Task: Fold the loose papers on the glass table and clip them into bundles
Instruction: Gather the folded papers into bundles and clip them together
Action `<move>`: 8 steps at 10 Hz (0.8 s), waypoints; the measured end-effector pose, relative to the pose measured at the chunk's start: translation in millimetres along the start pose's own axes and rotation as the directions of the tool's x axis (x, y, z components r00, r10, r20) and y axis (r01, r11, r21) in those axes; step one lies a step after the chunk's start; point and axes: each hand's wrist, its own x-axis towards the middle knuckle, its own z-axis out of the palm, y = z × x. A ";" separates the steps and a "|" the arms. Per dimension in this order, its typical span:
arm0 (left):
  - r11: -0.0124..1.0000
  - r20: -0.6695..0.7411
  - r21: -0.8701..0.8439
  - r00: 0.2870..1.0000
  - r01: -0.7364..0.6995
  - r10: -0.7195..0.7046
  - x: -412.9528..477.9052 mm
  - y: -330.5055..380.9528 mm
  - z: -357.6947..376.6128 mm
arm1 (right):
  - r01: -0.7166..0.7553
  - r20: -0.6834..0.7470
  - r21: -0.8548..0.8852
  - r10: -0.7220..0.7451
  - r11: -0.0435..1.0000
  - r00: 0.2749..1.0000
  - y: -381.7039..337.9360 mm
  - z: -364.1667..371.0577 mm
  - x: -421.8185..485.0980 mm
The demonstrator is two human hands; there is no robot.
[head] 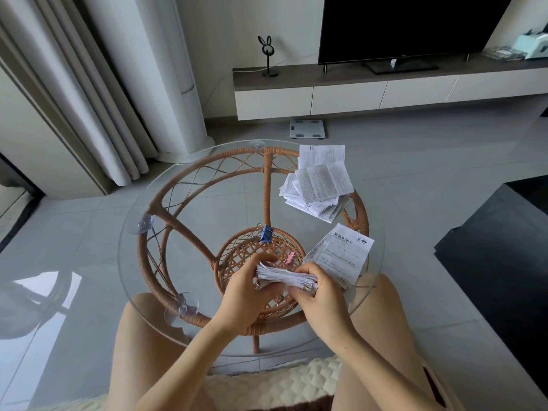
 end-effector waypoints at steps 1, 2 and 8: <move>0.995 0.097 0.078 0.994 -0.062 0.054 6.7 12.5 -11.6 | 0.075 0.050 -0.053 -0.072 0.996 0.996 -19.0 -22.4 3.1; 0.968 0.258 0.184 0.959 -0.171 0.120 17.5 37.5 -17.3 | 0.249 0.222 -0.318 -0.184 0.915 0.958 -46.9 -55.0 3.4; 0.783 0.331 0.600 0.841 0.162 -0.428 106.0 97.0 45.5 | -0.576 -0.205 0.375 0.671 0.726 0.713 12.2 -72.0 47.6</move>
